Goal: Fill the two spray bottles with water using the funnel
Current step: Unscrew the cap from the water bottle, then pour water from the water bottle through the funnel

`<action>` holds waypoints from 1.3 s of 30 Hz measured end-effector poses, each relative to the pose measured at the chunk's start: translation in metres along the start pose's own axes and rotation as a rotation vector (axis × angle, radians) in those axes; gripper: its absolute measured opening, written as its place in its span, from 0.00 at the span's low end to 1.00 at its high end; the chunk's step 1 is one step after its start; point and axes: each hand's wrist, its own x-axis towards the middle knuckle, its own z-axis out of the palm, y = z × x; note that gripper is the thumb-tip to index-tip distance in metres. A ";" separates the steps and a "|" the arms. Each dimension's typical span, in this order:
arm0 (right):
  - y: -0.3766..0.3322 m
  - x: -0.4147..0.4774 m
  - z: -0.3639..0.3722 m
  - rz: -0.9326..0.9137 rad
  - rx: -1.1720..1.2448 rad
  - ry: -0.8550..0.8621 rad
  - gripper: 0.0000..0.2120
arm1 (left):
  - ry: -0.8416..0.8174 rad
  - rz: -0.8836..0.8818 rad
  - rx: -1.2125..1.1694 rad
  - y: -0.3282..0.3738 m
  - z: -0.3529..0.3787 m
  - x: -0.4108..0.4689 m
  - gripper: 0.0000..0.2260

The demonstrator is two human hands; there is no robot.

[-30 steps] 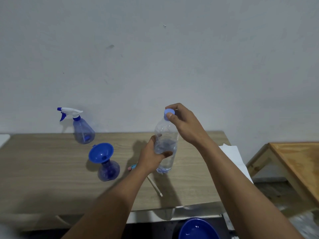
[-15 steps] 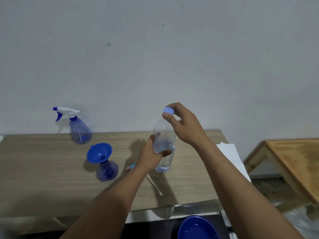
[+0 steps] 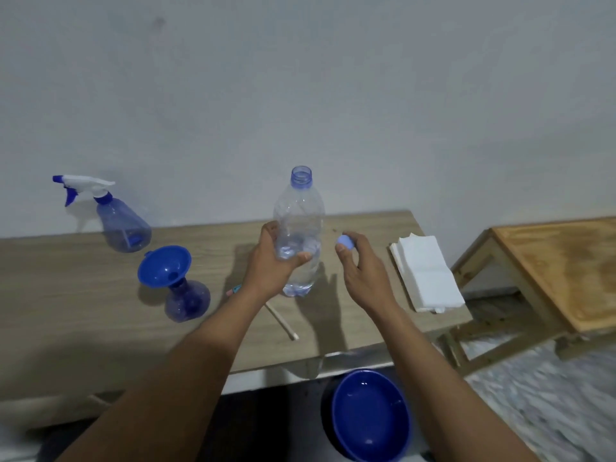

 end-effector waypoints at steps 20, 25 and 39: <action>0.097 -0.037 0.056 0.042 -0.289 -0.297 0.24 | 0.147 0.058 0.043 0.004 0.008 -0.020 0.30; 0.028 -0.010 0.025 -0.093 0.088 -0.086 0.32 | 0.128 0.025 0.087 0.017 0.004 -0.035 0.31; -0.035 0.046 0.064 -0.358 0.350 -0.063 0.53 | 1.074 -0.106 0.365 -0.028 -0.081 -0.065 0.48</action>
